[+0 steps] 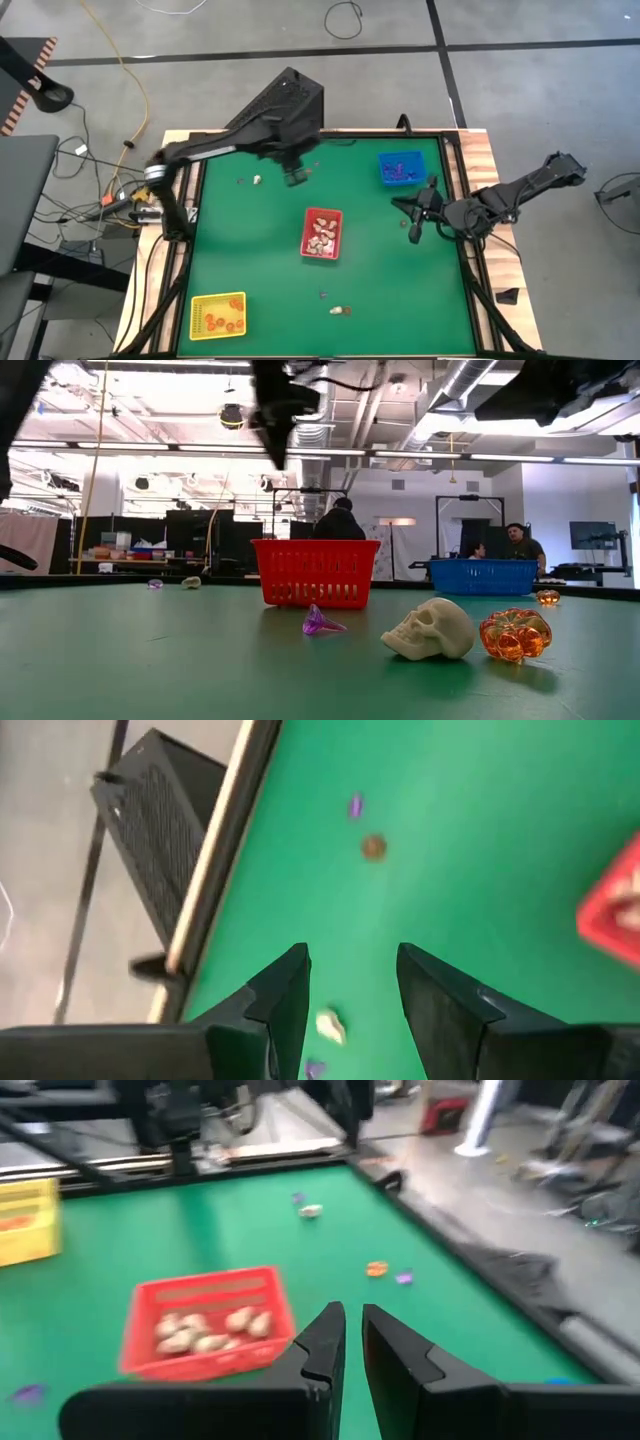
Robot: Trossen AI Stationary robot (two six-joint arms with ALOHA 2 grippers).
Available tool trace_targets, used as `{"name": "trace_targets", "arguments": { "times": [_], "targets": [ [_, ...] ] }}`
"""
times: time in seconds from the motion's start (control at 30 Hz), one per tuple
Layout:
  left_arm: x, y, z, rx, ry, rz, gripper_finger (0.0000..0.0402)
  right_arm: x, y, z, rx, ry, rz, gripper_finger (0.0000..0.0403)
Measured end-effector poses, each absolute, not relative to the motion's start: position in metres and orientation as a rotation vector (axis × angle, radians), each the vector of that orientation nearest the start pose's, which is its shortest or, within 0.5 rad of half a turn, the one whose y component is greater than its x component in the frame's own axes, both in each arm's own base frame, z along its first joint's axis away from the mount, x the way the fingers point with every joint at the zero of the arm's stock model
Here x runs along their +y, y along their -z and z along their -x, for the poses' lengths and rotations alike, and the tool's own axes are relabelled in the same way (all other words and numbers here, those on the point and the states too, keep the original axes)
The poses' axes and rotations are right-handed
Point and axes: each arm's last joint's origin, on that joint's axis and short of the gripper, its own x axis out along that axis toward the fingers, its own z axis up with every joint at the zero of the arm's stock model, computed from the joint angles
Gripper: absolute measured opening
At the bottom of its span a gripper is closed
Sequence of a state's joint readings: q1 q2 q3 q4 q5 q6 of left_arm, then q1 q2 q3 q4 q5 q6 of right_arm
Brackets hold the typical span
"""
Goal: Sort Halloween decoration
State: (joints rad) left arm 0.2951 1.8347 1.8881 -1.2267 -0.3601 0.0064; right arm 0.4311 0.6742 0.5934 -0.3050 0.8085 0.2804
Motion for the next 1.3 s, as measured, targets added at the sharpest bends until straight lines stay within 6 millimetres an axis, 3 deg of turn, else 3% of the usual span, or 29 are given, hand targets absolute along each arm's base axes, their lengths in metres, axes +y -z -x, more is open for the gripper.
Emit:
{"name": "trace_targets", "arguments": {
  "times": [0.1,0.2,0.37,0.53,0.67,0.9,1.1,1.3],
  "targets": [
    [0.091,-0.337,-0.308,1.103,-0.585,-0.009,0.0142,0.045,-0.272,-0.144,0.289,0.326,-0.103,0.0069],
    [0.058,-0.318,-0.276,0.881,-0.557,0.045,0.0142,0.053,-0.270,-0.151,0.319,0.186,-0.159,0.0069],
    [-0.011,-0.281,-0.244,0.344,-0.282,0.059,0.0142,0.079,-0.261,-0.183,0.321,-0.031,-0.211,0.0069],
    [-0.048,-0.240,-0.216,0.034,-0.089,0.019,0.0142,0.119,-0.229,-0.208,0.397,-0.111,-0.279,0.0069],
    [-0.056,-0.223,-0.203,-0.022,-0.076,-0.034,0.0142,0.150,-0.218,-0.228,0.439,-0.141,-0.323,0.0069],
    [-0.056,-0.227,-0.201,-0.042,-0.075,-0.033,0.0141,0.206,-0.209,-0.276,0.437,-0.218,-0.187,0.0069],
    [-0.057,-0.231,-0.199,-0.062,-0.038,-0.047,0.0141,0.234,-0.196,-0.315,0.503,-0.231,-0.163,0.0069],
    [-0.058,-0.232,-0.197,-0.068,-0.027,-0.037,0.0141,0.249,-0.192,-0.329,0.637,-0.215,-0.091,0.0077]
  ]
}}
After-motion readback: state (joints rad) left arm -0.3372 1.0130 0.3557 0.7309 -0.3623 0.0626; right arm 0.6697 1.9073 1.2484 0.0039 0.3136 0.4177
